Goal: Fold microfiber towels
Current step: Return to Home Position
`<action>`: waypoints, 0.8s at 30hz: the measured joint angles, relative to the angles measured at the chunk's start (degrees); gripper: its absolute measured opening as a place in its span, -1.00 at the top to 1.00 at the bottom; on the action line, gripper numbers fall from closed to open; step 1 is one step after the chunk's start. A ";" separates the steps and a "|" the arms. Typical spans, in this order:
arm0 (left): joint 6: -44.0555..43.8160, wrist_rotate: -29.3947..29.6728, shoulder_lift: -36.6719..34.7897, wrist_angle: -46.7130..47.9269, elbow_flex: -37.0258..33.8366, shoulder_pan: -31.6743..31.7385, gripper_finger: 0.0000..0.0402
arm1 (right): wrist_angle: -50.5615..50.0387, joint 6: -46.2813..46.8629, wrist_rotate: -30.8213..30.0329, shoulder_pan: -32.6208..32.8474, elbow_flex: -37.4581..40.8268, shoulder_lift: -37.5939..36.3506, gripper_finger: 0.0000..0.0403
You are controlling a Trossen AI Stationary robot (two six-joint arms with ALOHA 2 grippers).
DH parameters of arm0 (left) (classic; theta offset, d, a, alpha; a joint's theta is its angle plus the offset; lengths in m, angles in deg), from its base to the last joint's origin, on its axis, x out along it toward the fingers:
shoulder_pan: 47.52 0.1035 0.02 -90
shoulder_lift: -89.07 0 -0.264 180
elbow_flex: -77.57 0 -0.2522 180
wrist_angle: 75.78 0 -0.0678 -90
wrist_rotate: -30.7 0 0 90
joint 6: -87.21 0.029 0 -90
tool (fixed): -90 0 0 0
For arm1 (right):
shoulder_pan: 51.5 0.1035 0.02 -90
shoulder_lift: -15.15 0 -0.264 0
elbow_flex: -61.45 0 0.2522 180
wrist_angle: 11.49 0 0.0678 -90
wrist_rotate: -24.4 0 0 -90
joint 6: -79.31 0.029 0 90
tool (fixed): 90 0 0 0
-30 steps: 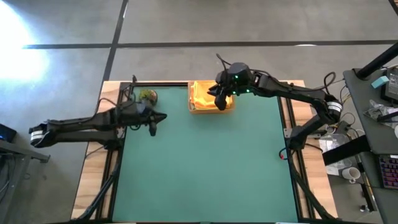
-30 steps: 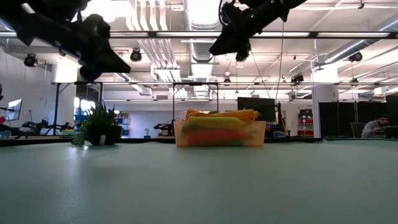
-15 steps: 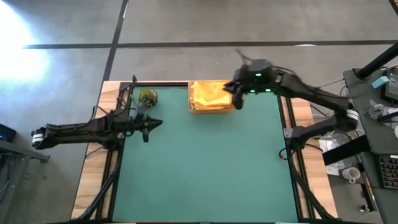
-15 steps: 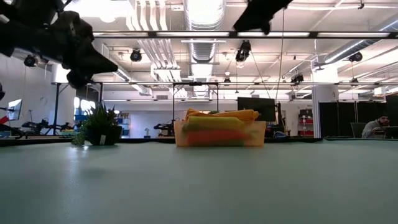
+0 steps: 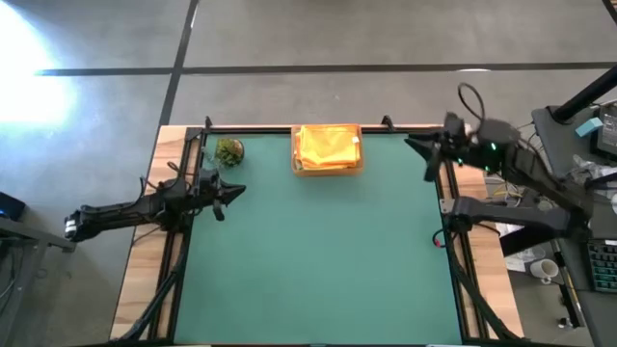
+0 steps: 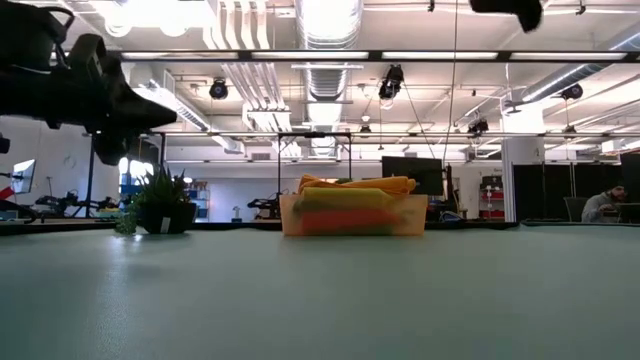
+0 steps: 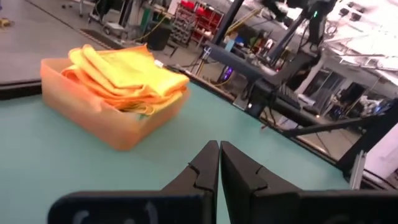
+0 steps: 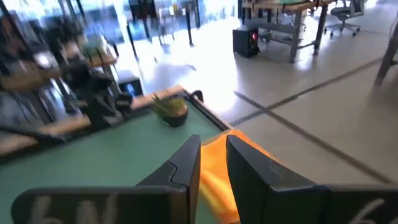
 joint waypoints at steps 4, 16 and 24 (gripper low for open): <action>0.03 0.79 -0.86 0.15 -0.02 0.00 1.00 | 8.25 7.82 0.09 0.00 13.76 -11.03 0.66; 0.36 1.19 0.94 0.19 -0.09 0.00 1.00 | 35.95 24.06 4.16 0.02 47.84 -33.96 0.66; 0.34 1.10 2.86 0.08 -0.13 0.00 1.00 | 45.21 26.47 5.76 0.65 57.25 -33.01 0.66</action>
